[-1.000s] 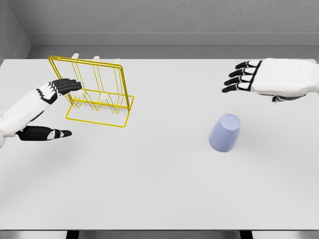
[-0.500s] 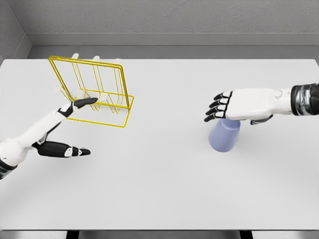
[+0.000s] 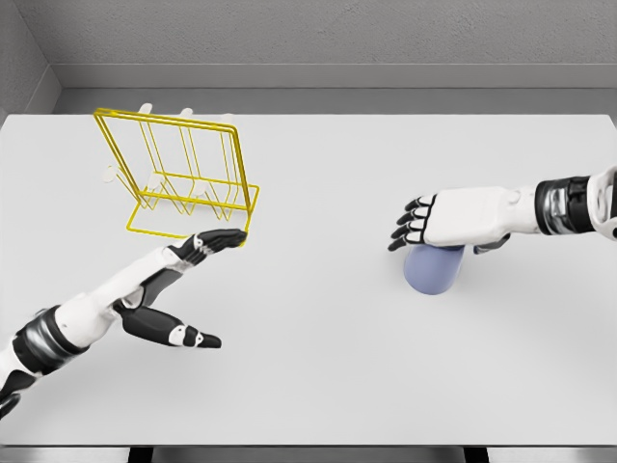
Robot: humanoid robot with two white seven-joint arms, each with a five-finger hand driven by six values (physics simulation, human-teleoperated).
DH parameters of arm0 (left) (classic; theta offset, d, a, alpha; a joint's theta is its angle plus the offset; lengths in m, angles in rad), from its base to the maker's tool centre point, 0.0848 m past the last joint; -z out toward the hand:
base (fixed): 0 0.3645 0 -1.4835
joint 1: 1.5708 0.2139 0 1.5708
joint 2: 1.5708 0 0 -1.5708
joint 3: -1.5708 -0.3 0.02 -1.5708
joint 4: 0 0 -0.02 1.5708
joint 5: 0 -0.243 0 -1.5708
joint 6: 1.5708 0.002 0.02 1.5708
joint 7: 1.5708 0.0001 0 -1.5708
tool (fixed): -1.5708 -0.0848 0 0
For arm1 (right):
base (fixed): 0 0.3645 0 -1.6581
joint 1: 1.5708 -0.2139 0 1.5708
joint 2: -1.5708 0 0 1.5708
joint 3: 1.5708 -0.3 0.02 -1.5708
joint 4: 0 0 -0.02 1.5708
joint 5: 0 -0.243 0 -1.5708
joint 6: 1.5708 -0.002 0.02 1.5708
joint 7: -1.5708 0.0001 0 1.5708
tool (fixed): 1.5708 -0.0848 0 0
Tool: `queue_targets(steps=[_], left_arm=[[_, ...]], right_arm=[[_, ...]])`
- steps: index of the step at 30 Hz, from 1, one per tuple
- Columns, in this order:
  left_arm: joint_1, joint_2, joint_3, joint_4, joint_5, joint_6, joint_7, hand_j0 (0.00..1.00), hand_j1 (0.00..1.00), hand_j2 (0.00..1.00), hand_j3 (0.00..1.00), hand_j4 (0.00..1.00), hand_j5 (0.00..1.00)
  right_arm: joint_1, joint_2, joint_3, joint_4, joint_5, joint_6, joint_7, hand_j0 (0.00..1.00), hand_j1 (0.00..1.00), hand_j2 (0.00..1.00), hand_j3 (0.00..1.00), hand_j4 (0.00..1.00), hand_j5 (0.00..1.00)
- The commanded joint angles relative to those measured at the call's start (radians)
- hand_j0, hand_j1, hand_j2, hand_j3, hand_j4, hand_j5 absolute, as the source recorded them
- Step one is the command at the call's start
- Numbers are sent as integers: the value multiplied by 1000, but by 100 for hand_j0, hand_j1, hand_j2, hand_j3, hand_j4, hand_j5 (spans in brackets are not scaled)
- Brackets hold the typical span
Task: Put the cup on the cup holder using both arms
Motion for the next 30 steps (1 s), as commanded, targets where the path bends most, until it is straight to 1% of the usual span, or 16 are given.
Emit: queue_targets(steps=[1, 3, 5, 8, 9, 11, 12, 14, 17, 18, 25, 27, 30], left_arm=[[0, -38, -5, 1, 41, 64, -8, 100, 100, 100, 100, 100, 100], [-9, -40, -26, 3, 58, 118, -8, 100, 100, 100, 100, 100, 100], [-14, -76, -33, 24, 58, 184, -8, 100, 100, 100, 100, 100, 100], [-14, -105, -68, 70, 58, 185, -8, 100, 100, 100, 100, 100, 100], [-14, -115, -77, 82, 58, 185, -8, 100, 100, 100, 100, 100, 100], [-14, -116, -79, 113, 58, 189, -8, 100, 100, 100, 100, 100, 100], [-14, -116, -85, 118, 60, 189, -8, 100, 100, 100, 100, 100, 100], [-15, -116, -86, 118, 92, 216, -8, 100, 100, 100, 100, 100, 100], [-31, -119, -85, 130, 103, 245, -6, 100, 100, 100, 100, 100, 100], [-34, -122, -85, 141, 110, 250, -6, 100, 100, 100, 100, 100, 100], [-61, -148, -91, 199, 119, 251, -6, 100, 100, 100, 100, 100, 100], [-64, -168, -92, 227, 124, 251, -6, 100, 100, 100, 100, 100, 100], [-77, -178, -92, 233, 124, 251, -6, 100, 100, 100, 100, 100, 100]], right_arm=[[0, -5, 5, 2, -1, 2, 0, 100, 100, 100, 100, 100, 100], [2, -6, 5, 1, -1, 2, 0, 99, 99, 99, 99, 99, 99], [3, -10, 5, 1, -1, 2, 0, 90, 90, 90, 90, 90, 90], [6, -23, 7, -1, -1, 2, 0, 86, 86, 86, 86, 86, 86], [8, -23, 7, -1, -2, 2, 0, 82, 82, 82, 82, 82, 82], [8, -23, 7, -1, -2, 2, 0, 82, 82, 82, 82, 82, 82], [8, -23, 7, -1, -1, 2, 0, 80, 80, 80, 80, 80, 80], [9, -23, 7, -2, -1, 2, 0, 79, 79, 79, 79, 79, 79], [9, -23, 11, -1, 1, 2, 0, 74, 74, 74, 74, 74, 74], [9, -23, 11, -1, -1, 2, 0, 66, 66, 66, 66, 66, 66], [8, -25, 2, -1, -2, 2, 0, 65, 65, 65, 65, 65, 65], [5, -31, -2, -1, -8, 2, 0, 65, 65, 65, 65, 65, 65], [0, -39, -16, -2, -10, 2, 0, 65, 65, 65, 65, 65, 65]])
